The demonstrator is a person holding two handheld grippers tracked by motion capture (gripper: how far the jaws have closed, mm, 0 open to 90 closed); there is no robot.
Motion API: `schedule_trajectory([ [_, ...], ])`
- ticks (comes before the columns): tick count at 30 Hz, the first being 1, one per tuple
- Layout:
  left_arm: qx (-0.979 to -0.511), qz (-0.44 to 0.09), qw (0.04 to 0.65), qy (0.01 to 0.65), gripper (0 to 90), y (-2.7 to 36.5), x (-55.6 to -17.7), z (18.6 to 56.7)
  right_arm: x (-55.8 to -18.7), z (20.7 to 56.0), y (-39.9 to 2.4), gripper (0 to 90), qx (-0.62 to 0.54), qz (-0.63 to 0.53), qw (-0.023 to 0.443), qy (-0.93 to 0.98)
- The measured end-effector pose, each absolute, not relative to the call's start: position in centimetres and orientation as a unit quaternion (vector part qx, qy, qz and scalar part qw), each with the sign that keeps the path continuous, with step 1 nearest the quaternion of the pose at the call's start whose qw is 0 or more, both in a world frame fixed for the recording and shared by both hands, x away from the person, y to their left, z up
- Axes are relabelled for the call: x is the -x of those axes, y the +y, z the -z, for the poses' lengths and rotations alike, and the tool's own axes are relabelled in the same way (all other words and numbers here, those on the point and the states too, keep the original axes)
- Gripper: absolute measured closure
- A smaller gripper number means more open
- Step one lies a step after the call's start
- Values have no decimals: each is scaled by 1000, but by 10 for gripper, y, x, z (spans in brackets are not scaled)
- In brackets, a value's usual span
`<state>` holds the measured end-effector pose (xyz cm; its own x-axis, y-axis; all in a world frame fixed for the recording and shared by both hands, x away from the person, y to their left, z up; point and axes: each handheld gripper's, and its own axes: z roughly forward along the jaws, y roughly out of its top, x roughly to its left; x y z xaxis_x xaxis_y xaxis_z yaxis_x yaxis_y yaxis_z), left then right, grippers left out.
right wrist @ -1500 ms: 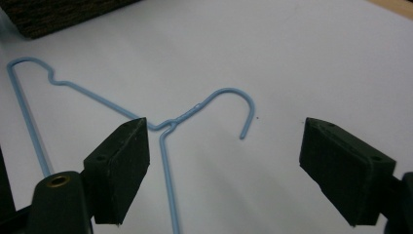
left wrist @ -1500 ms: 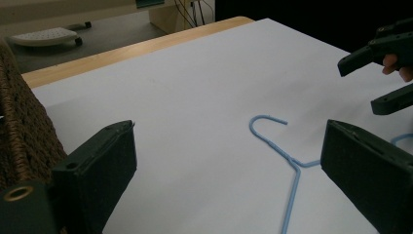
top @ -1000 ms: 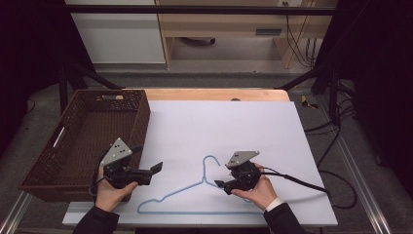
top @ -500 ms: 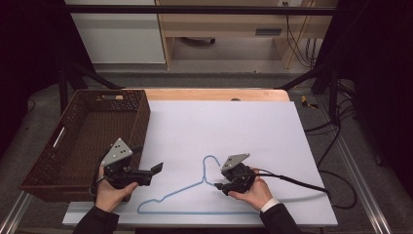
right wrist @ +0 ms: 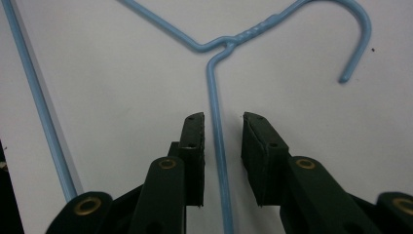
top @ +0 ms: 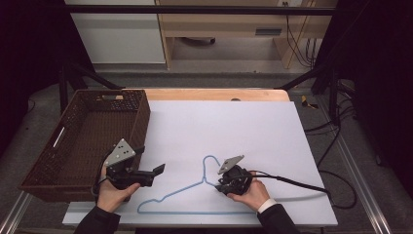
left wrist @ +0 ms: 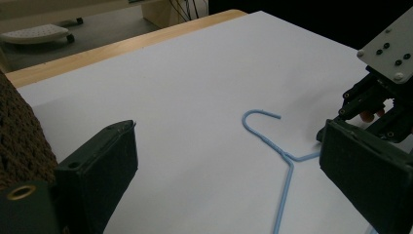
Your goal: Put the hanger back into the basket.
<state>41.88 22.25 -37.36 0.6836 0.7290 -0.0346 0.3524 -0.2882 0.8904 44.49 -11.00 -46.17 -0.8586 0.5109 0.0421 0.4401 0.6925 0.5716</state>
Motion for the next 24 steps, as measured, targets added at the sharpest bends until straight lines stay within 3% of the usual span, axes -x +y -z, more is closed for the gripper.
schedule_trajectory([
  [12, -784, -191, 480, 345, 69, 219, -419, 376, -443, 462, -110, 825, -250, -279, 55, 926],
  [24, -789, -187, 475, 342, 69, 214, -419, 377, -443, 462, -110, 873, -237, -274, 54, 930],
])
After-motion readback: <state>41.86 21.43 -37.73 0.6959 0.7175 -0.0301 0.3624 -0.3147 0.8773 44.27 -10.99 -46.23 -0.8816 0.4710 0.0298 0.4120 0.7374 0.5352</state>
